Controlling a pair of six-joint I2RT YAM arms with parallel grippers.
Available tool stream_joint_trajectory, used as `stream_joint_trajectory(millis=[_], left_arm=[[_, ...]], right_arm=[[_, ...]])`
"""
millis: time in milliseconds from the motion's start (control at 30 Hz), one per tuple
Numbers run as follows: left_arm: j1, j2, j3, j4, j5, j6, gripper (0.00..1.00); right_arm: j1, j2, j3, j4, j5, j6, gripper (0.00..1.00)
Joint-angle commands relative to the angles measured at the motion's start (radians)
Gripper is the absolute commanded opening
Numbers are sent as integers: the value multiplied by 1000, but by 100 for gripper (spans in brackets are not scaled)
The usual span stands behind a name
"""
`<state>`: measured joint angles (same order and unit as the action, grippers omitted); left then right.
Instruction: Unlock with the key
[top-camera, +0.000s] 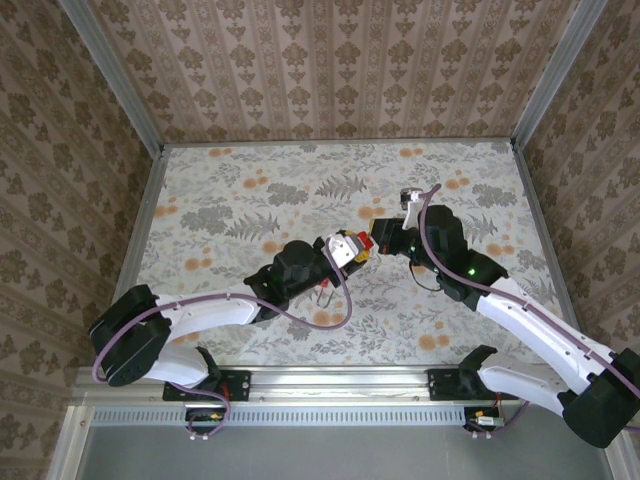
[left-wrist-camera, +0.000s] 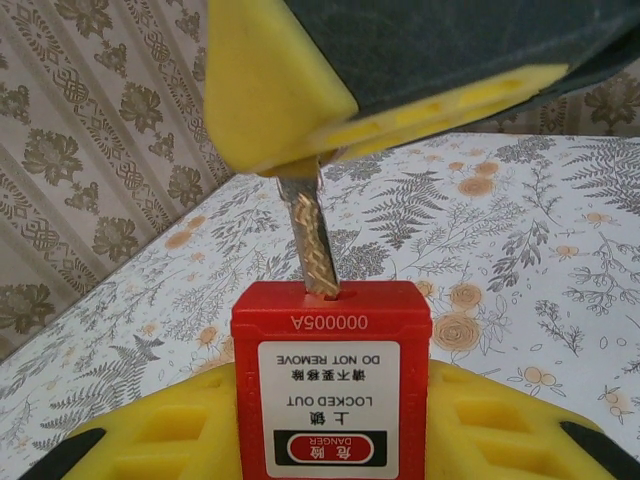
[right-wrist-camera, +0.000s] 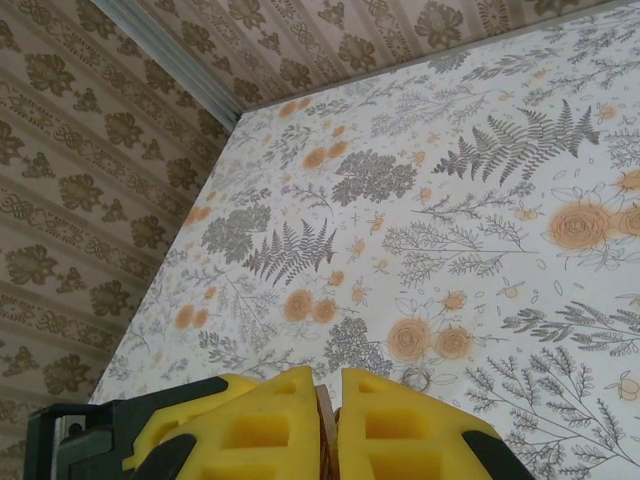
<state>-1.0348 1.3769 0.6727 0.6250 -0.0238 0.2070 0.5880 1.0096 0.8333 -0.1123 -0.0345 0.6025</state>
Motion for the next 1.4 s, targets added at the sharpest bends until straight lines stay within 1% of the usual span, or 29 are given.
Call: stream_joint_trajectory(millis=[0, 267, 600, 767, 967, 1033, 1233, 1367], left_arm=[[-7, -40, 8, 30, -7, 15, 30], [-7, -44, 7, 33, -13, 11, 29], [-7, -40, 13, 66, -28, -10, 28], [-7, -26, 20, 99, -7, -39, 27], [-7, -28, 31, 108, 16, -53, 27], [-7, -34, 31, 107, 18, -56, 27], [-7, -39, 38, 99, -3, -56, 27], [-7, -34, 44, 107, -23, -57, 26]], right_arm=[[4, -25, -5, -6, 24, -23, 10], [4, -6, -23, 16, -8, -6, 10], [10, 14, -69, 71, -9, 7, 10], [15, 34, -72, 73, 3, -10, 10], [9, 32, -114, 146, -44, -50, 11], [9, 36, -112, 141, -56, -56, 11], [14, 38, -127, 125, -32, 17, 10], [23, 43, -154, 124, 33, 106, 10]])
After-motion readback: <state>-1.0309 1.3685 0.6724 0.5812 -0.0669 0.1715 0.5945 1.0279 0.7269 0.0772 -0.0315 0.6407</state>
